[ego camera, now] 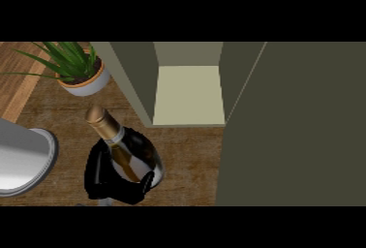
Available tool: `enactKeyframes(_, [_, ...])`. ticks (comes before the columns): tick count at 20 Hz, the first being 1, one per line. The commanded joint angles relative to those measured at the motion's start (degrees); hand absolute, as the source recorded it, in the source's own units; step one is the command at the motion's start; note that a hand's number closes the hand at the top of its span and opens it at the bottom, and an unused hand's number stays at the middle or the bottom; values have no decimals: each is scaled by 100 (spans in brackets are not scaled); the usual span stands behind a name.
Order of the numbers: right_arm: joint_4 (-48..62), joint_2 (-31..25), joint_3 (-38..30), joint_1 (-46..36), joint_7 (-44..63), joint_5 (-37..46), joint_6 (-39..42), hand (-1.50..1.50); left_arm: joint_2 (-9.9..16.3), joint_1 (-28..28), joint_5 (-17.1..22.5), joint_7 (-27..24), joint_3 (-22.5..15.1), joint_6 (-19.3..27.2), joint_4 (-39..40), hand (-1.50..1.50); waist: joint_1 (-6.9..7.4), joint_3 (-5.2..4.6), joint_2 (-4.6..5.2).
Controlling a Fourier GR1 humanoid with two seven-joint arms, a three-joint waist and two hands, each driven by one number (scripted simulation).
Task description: Pick up the wine, place it into the cabinet and close the cabinet
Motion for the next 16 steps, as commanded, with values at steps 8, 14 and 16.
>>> enactKeyframes(8, [-1003,-28,-146,644,23,-492,175,-150,-581,-1670,-255,1598,-220,1663,-63,150,-92,1,18])
enactKeyframes(14, [-1116,60,-280,295,443,-629,92,-150,-588,-2317,-107,1449,-380,2160,844,150,-94,-6,28])
enactKeyframes(16, [-1079,-31,-582,-52,730,-834,94,-150,-588,-2459,-228,1632,-312,2068,826,150,-35,-7,33])
